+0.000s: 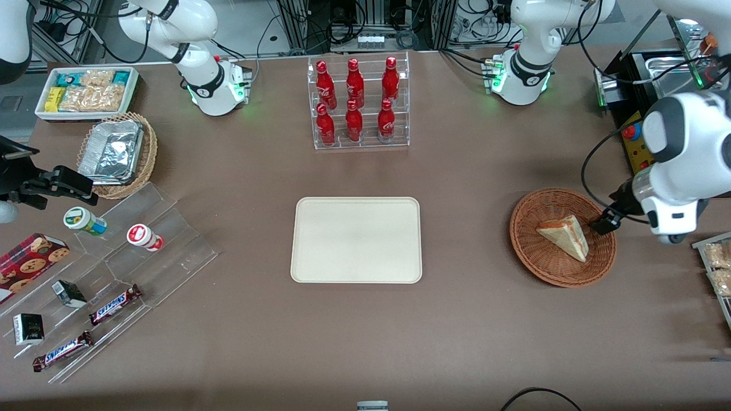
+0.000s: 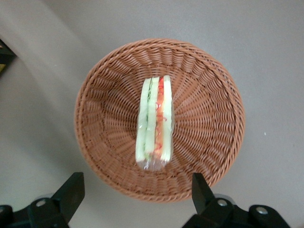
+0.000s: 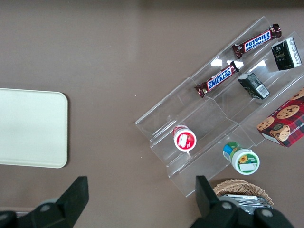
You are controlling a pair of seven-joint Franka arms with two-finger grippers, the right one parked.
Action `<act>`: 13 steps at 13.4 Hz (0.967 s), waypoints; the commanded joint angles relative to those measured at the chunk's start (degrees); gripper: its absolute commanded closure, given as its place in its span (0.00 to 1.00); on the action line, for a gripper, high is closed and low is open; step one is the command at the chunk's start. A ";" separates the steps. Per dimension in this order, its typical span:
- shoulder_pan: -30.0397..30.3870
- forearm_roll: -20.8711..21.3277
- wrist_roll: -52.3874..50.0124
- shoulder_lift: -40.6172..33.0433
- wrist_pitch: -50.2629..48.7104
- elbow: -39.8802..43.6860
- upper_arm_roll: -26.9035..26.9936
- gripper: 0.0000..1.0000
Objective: Place sandwich from basket to tray
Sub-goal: 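Move the left gripper down over the wrapped sandwich in the basket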
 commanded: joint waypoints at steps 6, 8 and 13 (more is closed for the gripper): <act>-2.71 0.02 -5.31 4.74 11.67 -4.59 0.13 0.00; -2.97 1.25 -5.31 5.79 12.21 -5.57 0.13 0.00; -2.71 2.40 -5.39 5.89 12.21 -7.41 0.13 0.00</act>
